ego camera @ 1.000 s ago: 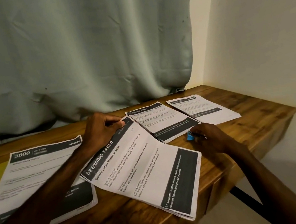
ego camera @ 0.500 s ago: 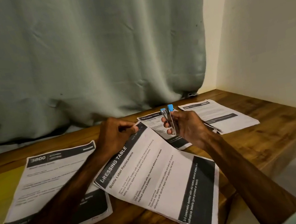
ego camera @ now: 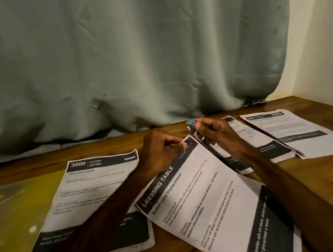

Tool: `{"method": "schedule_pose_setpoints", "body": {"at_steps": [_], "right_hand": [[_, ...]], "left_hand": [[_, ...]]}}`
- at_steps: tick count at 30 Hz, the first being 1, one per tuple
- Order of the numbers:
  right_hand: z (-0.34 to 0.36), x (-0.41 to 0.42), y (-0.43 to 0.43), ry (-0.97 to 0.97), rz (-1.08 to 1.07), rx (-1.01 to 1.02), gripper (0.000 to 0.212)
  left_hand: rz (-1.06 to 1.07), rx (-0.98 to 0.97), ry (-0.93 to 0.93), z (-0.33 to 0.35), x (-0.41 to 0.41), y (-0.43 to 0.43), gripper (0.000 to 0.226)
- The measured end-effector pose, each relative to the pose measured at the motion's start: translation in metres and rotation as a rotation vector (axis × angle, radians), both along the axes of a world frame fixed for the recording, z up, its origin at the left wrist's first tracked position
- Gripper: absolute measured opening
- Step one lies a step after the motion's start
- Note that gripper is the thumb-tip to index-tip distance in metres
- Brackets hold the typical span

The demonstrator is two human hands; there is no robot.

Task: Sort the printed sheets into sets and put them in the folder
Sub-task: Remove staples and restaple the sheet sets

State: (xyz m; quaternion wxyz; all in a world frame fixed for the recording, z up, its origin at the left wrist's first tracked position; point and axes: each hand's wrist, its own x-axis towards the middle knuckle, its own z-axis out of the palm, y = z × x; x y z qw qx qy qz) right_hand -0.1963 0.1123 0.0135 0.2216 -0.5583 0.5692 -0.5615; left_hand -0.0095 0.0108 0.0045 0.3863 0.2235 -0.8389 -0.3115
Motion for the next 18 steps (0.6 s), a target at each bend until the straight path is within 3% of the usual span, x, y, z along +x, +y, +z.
{"method": "schedule_pose_setpoints", "body": {"at_steps": [6,12,18], "right_hand": [[-0.004,-0.013,0.013,-0.058,-0.026,-0.138,0.039],[-0.013,-0.018,0.017,0.284,-0.053,-0.091,0.056],[-0.007,-0.015,0.022,0.413,-0.029,-0.159,0.054]], "left_hand": [[0.038,0.034,-0.014,-0.006,-0.002,0.002,0.018],[0.066,-0.006,-0.033,-0.004,-0.002,0.008,0.018],[0.056,-0.053,-0.014,0.001,-0.001,0.013,0.016]]}}
